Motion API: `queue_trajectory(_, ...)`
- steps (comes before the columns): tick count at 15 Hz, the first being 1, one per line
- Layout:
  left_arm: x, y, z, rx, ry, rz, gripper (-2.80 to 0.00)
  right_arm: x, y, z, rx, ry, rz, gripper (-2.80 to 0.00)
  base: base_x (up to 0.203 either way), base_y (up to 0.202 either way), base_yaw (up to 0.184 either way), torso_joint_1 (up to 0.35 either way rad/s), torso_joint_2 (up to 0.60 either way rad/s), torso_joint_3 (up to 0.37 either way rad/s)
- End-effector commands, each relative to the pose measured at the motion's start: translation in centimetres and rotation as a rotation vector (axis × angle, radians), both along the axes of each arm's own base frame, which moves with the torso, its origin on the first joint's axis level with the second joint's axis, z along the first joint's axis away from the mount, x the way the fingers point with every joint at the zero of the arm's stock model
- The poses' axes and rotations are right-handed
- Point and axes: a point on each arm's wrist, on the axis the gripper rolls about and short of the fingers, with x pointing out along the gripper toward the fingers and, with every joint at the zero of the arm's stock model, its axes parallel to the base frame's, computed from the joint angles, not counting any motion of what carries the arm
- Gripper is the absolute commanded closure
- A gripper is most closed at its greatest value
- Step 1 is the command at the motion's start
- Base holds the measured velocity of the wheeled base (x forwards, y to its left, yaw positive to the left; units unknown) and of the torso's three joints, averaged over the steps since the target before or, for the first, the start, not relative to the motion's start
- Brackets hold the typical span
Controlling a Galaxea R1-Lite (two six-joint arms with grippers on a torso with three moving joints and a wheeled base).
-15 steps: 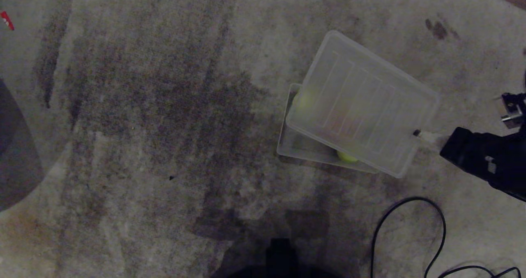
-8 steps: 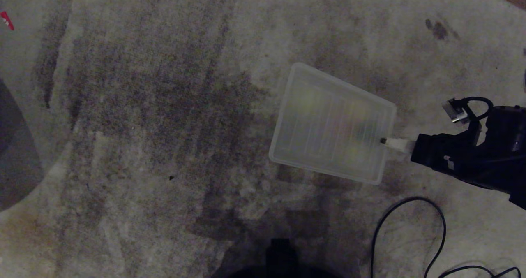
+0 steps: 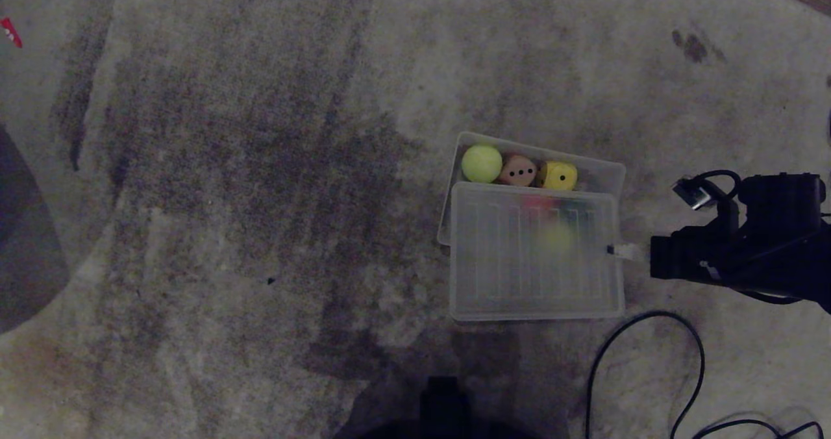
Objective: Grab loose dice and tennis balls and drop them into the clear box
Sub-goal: Close the lid
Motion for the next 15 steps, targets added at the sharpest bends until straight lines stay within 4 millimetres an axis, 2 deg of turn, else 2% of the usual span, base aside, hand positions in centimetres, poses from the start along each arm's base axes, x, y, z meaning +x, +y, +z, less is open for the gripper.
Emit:
queue_trajectory(1, 0.0, 0.0, 0.0, -0.001, 0.002, 0.001, 0.00, 0.2, -1.1, 1.0, -0.034, -0.021, -0.016, 0.00, 0.000, 0.000, 0.000, 0.000, 0.00, 0.000)
queue_trajectory(6, 0.0, 0.0, 0.0, -0.001, 0.002, 0.001, 0.00, 1.2, -2.0, 3.0, -0.046, -0.089, -0.045, 0.00, 0.000, 0.000, 0.000, 0.000, 0.00, 0.000)
queue_trajectory(10, 0.0, 0.0, 0.0, -0.001, 0.001, 0.001, 0.00, 2.0, -2.2, 3.3, -0.048, -0.104, -0.054, 0.00, 0.000, 0.000, 0.000, 0.000, 0.00, 0.000)
queue_trajectory(15, 0.0, 0.0, 0.0, -0.001, 0.002, 0.001, 0.00, 2.8, -1.9, 5.3, 0.070, -0.108, -0.096, 0.00, 0.000, 0.000, 0.000, 0.000, 0.00, 0.000)
